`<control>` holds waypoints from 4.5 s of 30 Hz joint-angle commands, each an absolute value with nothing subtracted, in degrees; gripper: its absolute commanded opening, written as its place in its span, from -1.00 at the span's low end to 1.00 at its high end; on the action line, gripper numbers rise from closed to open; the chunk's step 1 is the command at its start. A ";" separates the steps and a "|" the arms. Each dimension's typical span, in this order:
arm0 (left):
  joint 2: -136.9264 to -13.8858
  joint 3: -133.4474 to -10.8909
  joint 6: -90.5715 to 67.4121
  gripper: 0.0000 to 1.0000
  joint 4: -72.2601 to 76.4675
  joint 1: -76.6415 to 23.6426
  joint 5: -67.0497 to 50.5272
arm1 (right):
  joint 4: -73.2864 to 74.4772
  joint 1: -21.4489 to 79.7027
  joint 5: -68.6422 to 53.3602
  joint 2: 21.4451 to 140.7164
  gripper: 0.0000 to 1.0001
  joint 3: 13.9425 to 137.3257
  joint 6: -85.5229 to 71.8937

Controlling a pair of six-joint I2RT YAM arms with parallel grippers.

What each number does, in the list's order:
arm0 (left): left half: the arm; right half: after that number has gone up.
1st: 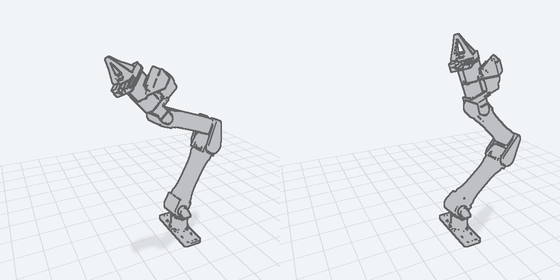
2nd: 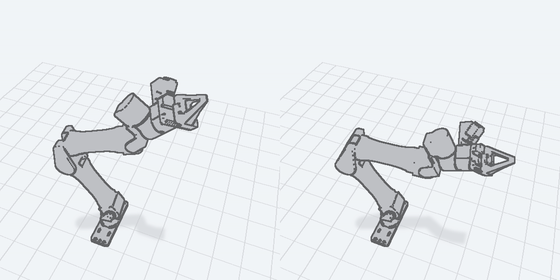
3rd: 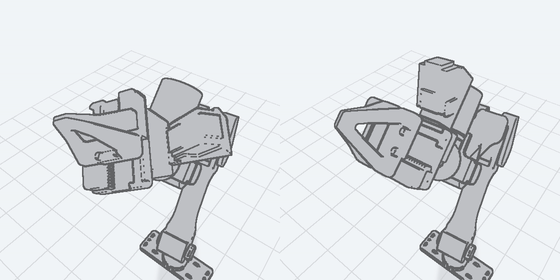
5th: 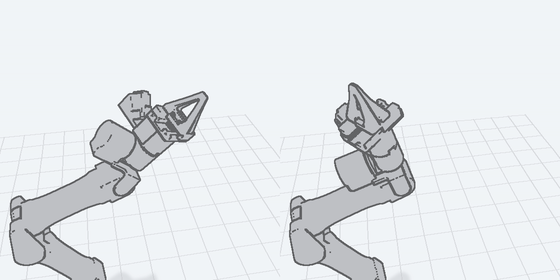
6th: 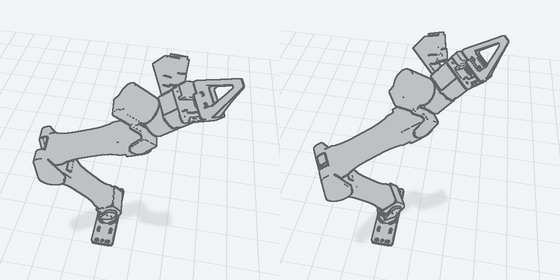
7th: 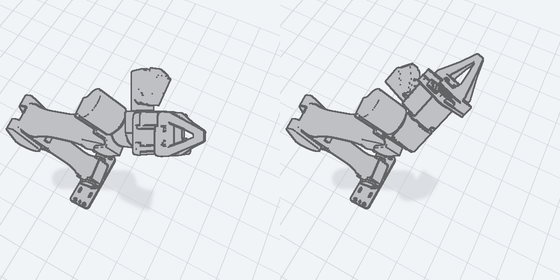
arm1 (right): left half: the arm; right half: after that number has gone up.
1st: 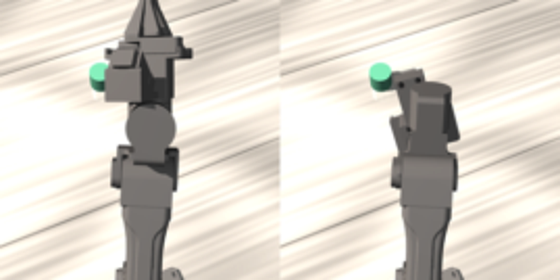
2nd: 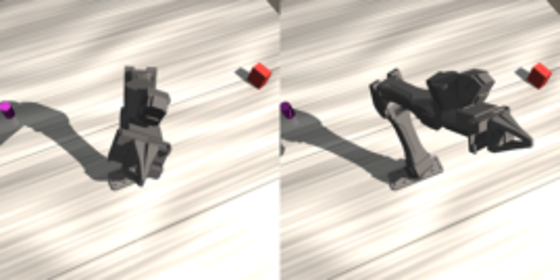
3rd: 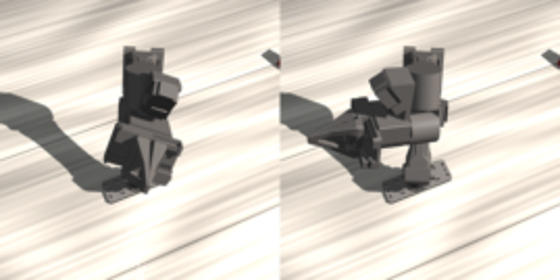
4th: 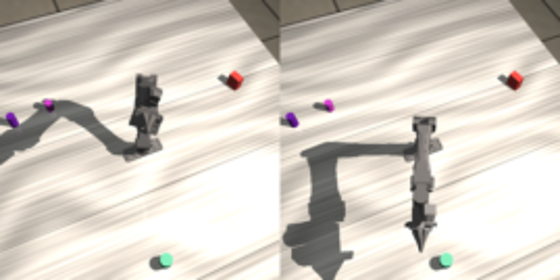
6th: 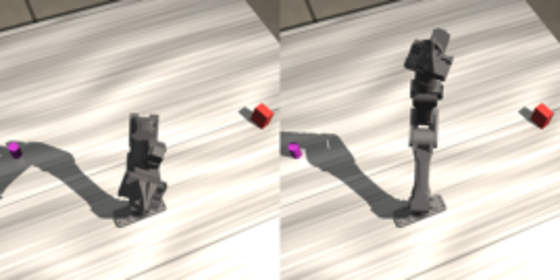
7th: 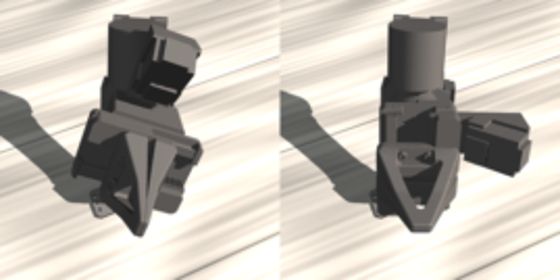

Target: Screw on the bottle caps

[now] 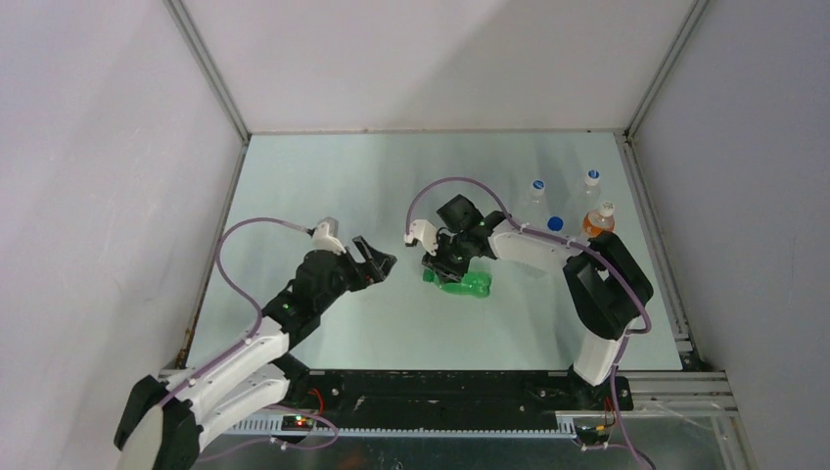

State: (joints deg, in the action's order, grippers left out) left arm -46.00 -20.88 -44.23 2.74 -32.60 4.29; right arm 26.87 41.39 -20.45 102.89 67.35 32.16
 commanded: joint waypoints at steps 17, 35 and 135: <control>-66.82 -20.93 -77.04 0.71 21.57 -32.42 -4.96 | 19.73 46.12 -15.96 93.89 -0.85 62.80 5.19; -75.58 -26.43 -79.59 0.07 27.52 -36.80 -9.77 | 10.89 49.02 -8.86 87.60 -0.85 59.39 4.36; -49.32 -26.92 -3.09 -0.23 16.44 -50.61 -1.10 | 12.71 40.79 -8.18 72.54 0.39 62.27 -55.95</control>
State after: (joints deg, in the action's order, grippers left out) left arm -51.29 -26.68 -6.35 11.46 -49.76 1.23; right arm 16.10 40.03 -10.13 71.90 60.20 -54.04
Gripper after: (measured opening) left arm 0.632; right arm 0.702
